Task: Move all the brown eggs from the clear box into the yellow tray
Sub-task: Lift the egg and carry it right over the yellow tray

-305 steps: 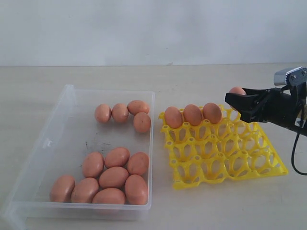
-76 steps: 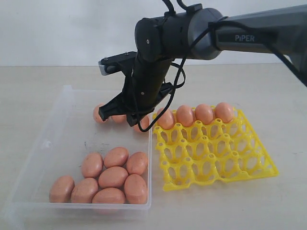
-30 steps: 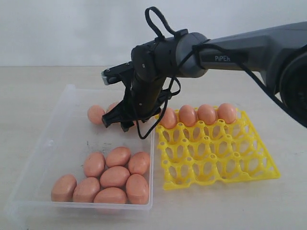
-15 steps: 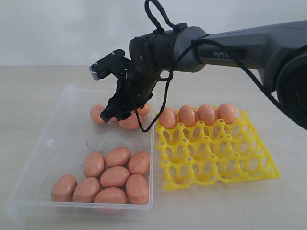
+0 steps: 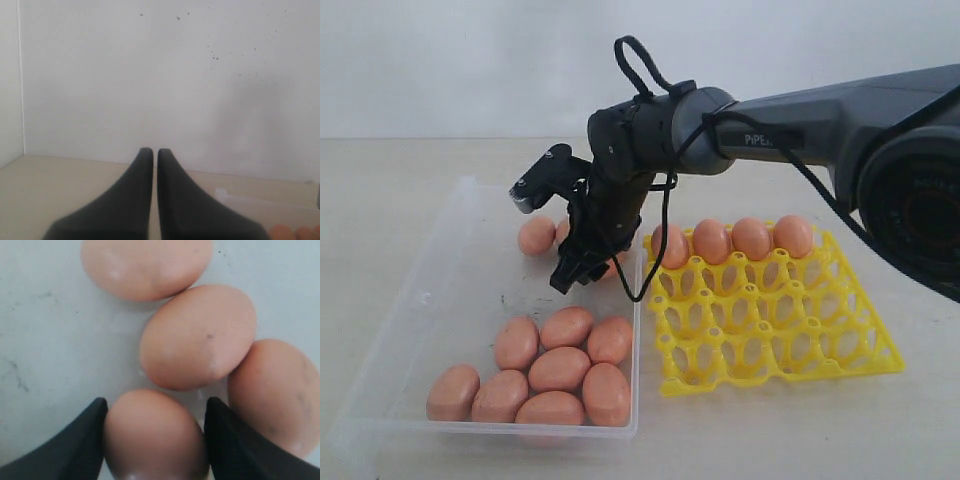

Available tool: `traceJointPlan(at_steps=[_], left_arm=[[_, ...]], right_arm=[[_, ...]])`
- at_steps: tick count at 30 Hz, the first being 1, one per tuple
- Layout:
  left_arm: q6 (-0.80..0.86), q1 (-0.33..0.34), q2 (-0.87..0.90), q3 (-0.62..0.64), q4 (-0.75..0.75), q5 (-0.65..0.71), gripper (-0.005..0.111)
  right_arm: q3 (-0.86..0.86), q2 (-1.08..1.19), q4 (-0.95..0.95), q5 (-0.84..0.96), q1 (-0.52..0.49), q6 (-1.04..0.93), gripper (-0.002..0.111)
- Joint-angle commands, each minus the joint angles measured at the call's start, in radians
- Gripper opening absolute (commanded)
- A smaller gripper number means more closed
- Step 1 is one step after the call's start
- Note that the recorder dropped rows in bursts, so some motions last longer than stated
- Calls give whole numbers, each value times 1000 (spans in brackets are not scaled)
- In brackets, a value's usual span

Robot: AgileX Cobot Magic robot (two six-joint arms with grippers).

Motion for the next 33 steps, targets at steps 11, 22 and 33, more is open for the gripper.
traceJointPlan(at_steps=[11, 22, 33], left_arm=[[5, -1, -2, -1, 4, 3, 4], [5, -1, -2, -1, 4, 3, 4], [5, -1, -2, -1, 4, 3, 4]], right_arm=[[-4, -6, 0, 28, -3, 105, 0], [503, -363, 93, -730, -3, 197, 0], [1069, -676, 88, -1329, -5, 199, 0]])
